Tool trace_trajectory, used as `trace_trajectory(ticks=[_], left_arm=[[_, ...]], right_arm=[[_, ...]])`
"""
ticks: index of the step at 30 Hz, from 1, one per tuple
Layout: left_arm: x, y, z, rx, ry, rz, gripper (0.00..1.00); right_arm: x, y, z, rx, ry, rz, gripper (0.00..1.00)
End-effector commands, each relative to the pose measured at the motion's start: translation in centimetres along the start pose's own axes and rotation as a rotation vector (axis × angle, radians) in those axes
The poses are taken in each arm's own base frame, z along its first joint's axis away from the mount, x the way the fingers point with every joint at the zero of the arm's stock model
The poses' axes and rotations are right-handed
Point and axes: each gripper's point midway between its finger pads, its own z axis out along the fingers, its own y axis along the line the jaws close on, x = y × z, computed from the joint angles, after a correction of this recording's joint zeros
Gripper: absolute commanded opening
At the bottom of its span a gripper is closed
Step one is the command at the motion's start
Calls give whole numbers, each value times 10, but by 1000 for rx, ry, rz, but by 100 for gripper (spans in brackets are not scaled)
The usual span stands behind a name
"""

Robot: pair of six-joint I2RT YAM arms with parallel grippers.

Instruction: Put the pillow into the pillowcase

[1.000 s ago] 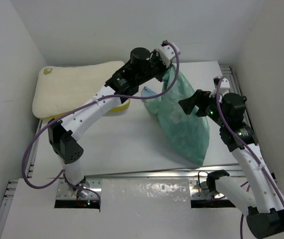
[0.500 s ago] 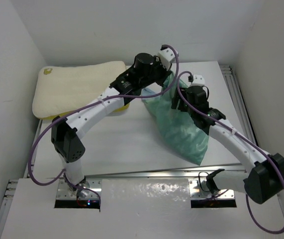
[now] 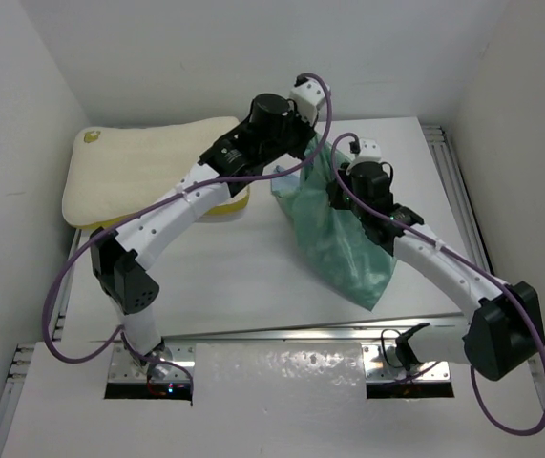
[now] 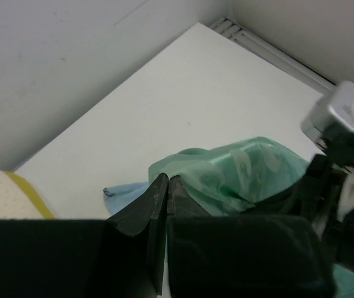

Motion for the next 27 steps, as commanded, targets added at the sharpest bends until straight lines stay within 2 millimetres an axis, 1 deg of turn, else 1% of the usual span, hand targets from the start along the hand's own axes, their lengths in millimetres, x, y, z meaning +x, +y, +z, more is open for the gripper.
trace_trajectory(ticks=[1, 2, 3, 4, 5, 6, 7, 8, 9, 10, 11, 12, 13, 14, 15, 16, 17, 18, 19, 20, 21, 22, 23, 24, 25, 26, 27], left_arm=[[-56, 51, -24, -185, -129, -17, 0], [-62, 59, -27, -218, -147, 22, 0], [-77, 69, -37, -263, -183, 78, 0], [-77, 70, -37, -267, -178, 114, 0], [-94, 67, -41, -263, -239, 148, 0], [-111, 65, -53, -263, -297, 173, 0], [-121, 62, -57, -266, -333, 216, 0], [-131, 54, -58, -256, -388, 222, 0], [-130, 45, -52, -214, -400, 232, 0], [-123, 39, -44, -180, -395, 231, 0], [-122, 32, -37, -152, -424, 222, 0], [-107, 21, -22, -96, -414, 228, 6], [-81, 12, -5, -53, -373, 225, 14], [-58, -5, 16, 38, -338, 236, 23], [-42, -12, 28, 76, -302, 223, 50], [-38, -21, 36, 116, -284, 166, 67], [-5, -34, 53, 187, -188, 142, 93], [0, -41, 56, 215, -152, 78, 100], [-6, -45, 55, 236, -153, 53, 100], [-6, -52, 50, 282, -142, 42, 100], [-9, -55, 47, 303, -143, 41, 100], [-18, -57, 38, 314, -149, 49, 100], [-24, -54, 34, 304, -150, 47, 100], [-41, -49, 27, 283, -174, 55, 100], [-39, -44, 22, 262, -140, 62, 100], [-50, -30, 12, 193, -151, 74, 100], [-51, -19, 7, 139, -142, 105, 100]], right_arm=[[-6, 32, -5, -115, -44, 33, 0], [-5, 50, -7, -153, -42, 24, 0], [-5, 72, -8, -197, -37, 28, 0], [0, 72, -6, -196, -23, 25, 0], [-7, 95, -12, -252, -26, 46, 0], [-5, 107, -15, -294, -13, 49, 0], [-7, 118, -21, -338, -12, 60, 0], [1, 124, -27, -373, 18, 104, 0], [4, 119, -35, -377, -1, 160, 0], [-15, 124, -47, -409, -52, 201, 0], [6, 100, -43, -334, -59, 226, 0], [8, 87, -47, -300, -98, 261, 0], [6, 74, -51, -269, -158, 300, 0], [19, 36, -56, -145, -220, 335, 0], [27, 13, -58, -59, -242, 341, 0], [35, -13, -61, 45, -261, 369, 0], [33, -50, -72, 201, -330, 395, 0], [53, -75, -78, 316, -275, 350, 0], [52, -96, -85, 397, -268, 329, 0], [42, -103, -92, 433, -271, 312, 0], [53, -119, -100, 509, -210, 262, 11], [42, -130, -106, 555, -213, 272, 39], [42, -137, -108, 583, -186, 259, 55], [46, -145, -111, 604, -143, 252, 68], [38, -142, -112, 592, -138, 252, 80], [36, -140, -111, 577, -123, 255, 92], [38, -129, -105, 513, -75, 245, 95]])
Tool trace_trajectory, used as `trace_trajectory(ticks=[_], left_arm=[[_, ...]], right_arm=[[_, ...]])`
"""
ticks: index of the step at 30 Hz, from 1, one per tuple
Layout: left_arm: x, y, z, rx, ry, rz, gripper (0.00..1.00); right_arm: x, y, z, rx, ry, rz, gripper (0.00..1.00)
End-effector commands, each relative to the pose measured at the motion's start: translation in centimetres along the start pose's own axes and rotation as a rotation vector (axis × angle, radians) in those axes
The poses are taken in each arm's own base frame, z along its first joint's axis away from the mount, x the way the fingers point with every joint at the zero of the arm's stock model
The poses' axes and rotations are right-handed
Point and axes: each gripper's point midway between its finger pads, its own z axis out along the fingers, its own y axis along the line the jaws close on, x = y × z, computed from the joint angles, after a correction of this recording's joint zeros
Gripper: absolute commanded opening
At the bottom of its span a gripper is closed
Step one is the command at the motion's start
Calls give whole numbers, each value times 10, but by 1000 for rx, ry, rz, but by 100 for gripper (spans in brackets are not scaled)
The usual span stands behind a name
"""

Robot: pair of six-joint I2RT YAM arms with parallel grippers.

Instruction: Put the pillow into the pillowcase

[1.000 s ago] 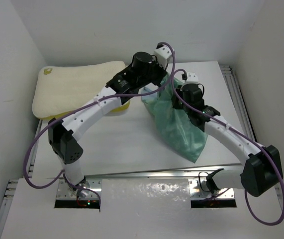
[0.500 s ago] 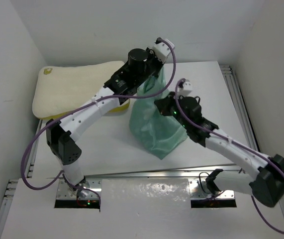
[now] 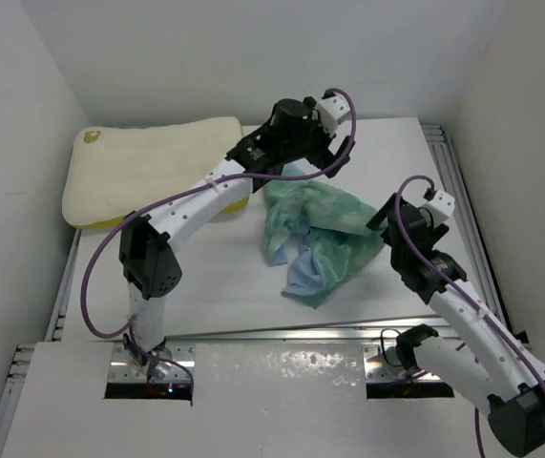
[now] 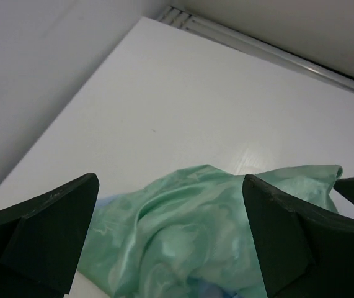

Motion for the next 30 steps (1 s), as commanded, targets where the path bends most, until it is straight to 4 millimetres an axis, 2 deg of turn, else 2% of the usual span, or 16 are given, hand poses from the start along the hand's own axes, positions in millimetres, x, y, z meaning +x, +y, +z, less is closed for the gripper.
trace_trajectory(ticks=[1, 2, 5, 6, 7, 9, 10, 11, 12, 14, 15, 16, 20, 22, 26, 30], left_arm=[[-91, 36, -80, -213, -149, 51, 100], [-76, 46, -88, -271, -101, 89, 100], [-64, 79, -140, -444, -32, 170, 100], [-33, 89, -147, -471, 55, 175, 100], [-34, 95, -173, -508, 51, 169, 100], [8, 113, -194, -548, 143, 117, 100], [17, 116, -212, -560, 157, 90, 100], [30, 122, -222, -581, 181, 63, 100], [63, 133, -232, -618, 251, 9, 99], [83, 139, -252, -661, 281, -43, 97], [103, 143, -265, -686, 315, -75, 97], [113, 143, -271, -692, 328, -98, 97], [165, 148, -300, -759, 391, -203, 97], [183, 150, -313, -798, 412, -247, 97], [193, 152, -329, -852, 407, -266, 97], [197, 161, -341, -914, 407, -271, 97]], right_arm=[[-12, 14, -10, -58, 77, -54, 99], [-11, 22, -11, -87, 103, -72, 99], [-16, 49, -25, -217, 180, -159, 93], [-18, 59, -29, -268, 209, -206, 90], [-13, 63, -32, -301, 239, -243, 85], [8, 71, -29, -362, 313, -339, 48], [20, 80, -31, -418, 366, -365, 27], [28, 85, -32, -435, 401, -406, 11], [27, 108, -42, -507, 395, -497, 5], [50, 126, -36, -494, 416, -686, 29], [52, 156, -52, -591, 386, -794, 54], [74, 165, -46, -600, 428, -863, 63], [113, 208, -44, -722, 336, -1080, 98], [133, 221, -33, -749, 289, -1227, 99], [163, 233, -11, -722, 318, -1357, 99], [196, 226, 19, -624, 351, -1459, 96]])
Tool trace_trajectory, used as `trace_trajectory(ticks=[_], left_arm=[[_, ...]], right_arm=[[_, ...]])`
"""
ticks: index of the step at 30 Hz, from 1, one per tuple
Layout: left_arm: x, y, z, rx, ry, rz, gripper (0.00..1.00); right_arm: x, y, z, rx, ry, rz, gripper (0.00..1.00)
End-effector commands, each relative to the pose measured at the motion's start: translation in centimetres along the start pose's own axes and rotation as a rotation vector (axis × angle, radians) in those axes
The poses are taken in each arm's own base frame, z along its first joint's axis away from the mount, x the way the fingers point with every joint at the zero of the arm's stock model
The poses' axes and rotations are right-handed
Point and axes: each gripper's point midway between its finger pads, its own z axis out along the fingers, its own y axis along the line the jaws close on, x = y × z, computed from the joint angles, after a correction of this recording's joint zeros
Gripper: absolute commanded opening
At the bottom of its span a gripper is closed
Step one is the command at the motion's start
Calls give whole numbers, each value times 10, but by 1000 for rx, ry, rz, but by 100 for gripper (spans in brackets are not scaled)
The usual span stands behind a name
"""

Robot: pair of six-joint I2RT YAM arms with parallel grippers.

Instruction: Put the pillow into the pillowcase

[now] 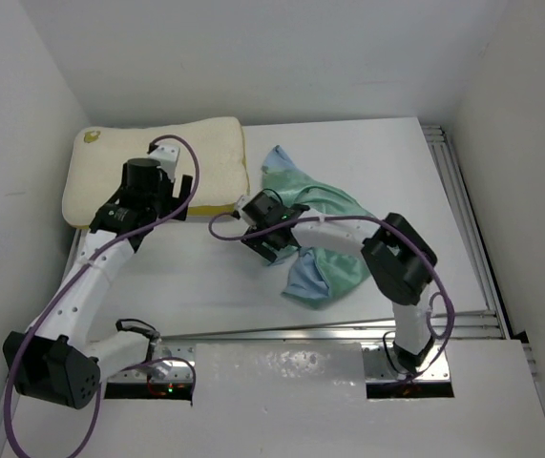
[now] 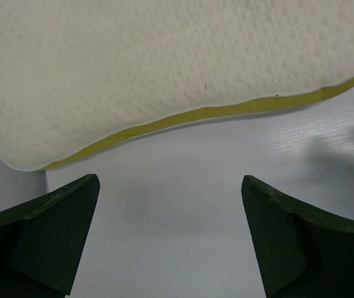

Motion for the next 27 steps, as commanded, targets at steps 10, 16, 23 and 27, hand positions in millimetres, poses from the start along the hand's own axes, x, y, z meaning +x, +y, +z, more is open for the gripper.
trace_trajectory(ticks=[10, 16, 23, 27], left_arm=[[-28, 22, 4, -83, -109, -42, 97], [-35, 21, 7, -80, -123, -54, 97], [-37, 24, 6, -90, -130, -54, 97], [-44, 26, 3, -89, -153, -48, 97]], right_arm=[[-97, -52, -46, 156, -174, 71, 0], [-209, -93, -202, 39, -736, 337, 0], [-160, -227, -266, 153, -999, 859, 0], [-47, -303, -224, 497, -773, 1102, 0]])
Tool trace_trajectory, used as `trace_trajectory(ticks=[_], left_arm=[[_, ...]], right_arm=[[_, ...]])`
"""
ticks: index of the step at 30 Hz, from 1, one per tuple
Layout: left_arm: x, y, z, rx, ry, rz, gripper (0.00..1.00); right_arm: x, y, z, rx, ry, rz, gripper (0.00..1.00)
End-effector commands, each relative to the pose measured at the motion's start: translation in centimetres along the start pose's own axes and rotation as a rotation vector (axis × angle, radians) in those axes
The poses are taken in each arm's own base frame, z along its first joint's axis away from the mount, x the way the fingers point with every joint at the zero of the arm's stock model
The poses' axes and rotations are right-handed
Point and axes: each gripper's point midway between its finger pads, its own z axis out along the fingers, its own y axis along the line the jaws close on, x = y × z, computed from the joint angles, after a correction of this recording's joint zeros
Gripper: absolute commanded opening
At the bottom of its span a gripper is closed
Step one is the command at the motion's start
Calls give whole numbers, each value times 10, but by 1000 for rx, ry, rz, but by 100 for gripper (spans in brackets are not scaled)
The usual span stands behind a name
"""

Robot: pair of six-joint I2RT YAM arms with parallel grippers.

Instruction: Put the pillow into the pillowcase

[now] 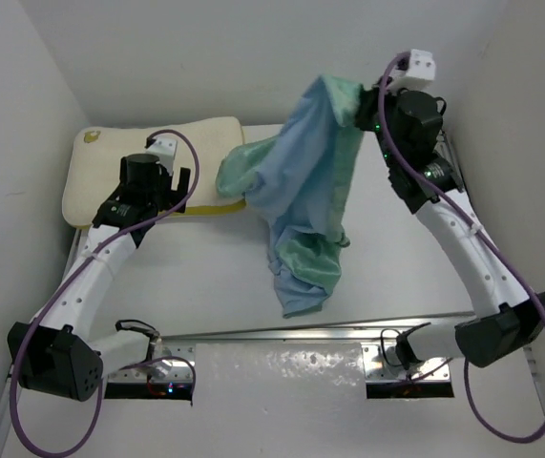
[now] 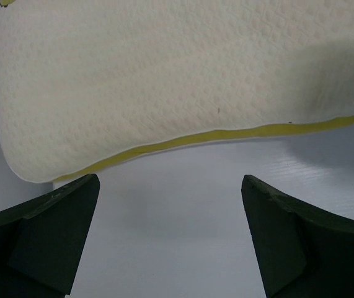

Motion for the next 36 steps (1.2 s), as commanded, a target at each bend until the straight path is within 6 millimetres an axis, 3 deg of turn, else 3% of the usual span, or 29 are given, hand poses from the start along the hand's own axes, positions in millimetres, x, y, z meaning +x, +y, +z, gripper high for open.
trace_trajectory(ticks=[1, 2, 3, 4, 5, 6, 7, 8, 9, 10, 12, 14, 15, 16, 18, 19, 21, 22, 24, 25, 26, 30, 34, 36], left_arm=[[-30, 11, -6, -27, -97, -20, 97], [-31, 12, -6, -26, -101, -14, 97], [-32, 10, -5, -16, -104, -9, 97], [-32, 8, -5, -9, -107, -6, 97], [-34, 7, -4, -2, -110, -1, 97], [-34, 4, -3, 16, -107, 3, 97], [-36, 2, -3, 25, -107, 2, 97], [-37, 0, -2, 38, -107, 2, 97], [-36, -1, -1, 46, -101, 6, 97], [-37, -4, -1, 60, -103, 8, 97], [-35, -6, 0, 70, -97, 11, 97], [-32, -8, 1, 79, -85, 15, 97], [-30, -9, 2, 82, -78, 17, 97], [-28, -10, 3, 84, -72, 17, 97], [-26, -10, 3, 85, -66, 20, 97], [-24, -10, 3, 83, -61, 19, 97], [-21, -11, 4, 85, -49, 18, 97], [-19, -11, 6, 86, -40, 18, 96], [-17, -14, 6, 104, -34, 18, 96], [-17, -17, 6, 115, -32, 17, 96], [-17, -18, 6, 123, -35, 14, 95], [-18, -23, 4, 150, -37, 2, 95], [-13, -18, 0, 131, -33, 13, 94], [-11, -15, -2, 114, -35, 18, 94]], right_arm=[[74, -104, 11, 353, 159, 89, 0], [88, -149, 2, 476, 217, 99, 0], [93, -166, 0, 528, 248, 98, 0], [114, -188, 1, 587, 319, 82, 8], [115, -213, -6, 639, 388, 70, 34], [123, -225, -6, 659, 445, 63, 81], [150, -240, -1, 687, 553, 46, 92], [166, -250, -19, 719, 691, 19, 99], [145, -248, -8, 711, 678, 10, 99], [161, -248, -18, 719, 785, -6, 99], [155, -229, -16, 642, 788, 28, 99], [155, -197, -28, 553, 737, -31, 95], [148, -160, -17, 468, 633, -97, 89], [166, -148, -48, 419, 645, -172, 82], [188, -101, -56, 237, 594, -178, 59], [227, -73, -84, 116, 661, -187, 35], [259, -23, -104, -59, 697, -181, 25], [281, -19, -115, -62, 737, -208, 38], [296, 1, -122, -71, 740, -288, 58], [312, 5, -122, -70, 775, -326, 74], [318, 11, -121, -73, 789, -345, 77], [346, 35, -112, -80, 845, -394, 83], [378, 34, -112, -64, 910, -392, 82], [387, 20, -110, 23, 896, -405, 67]])
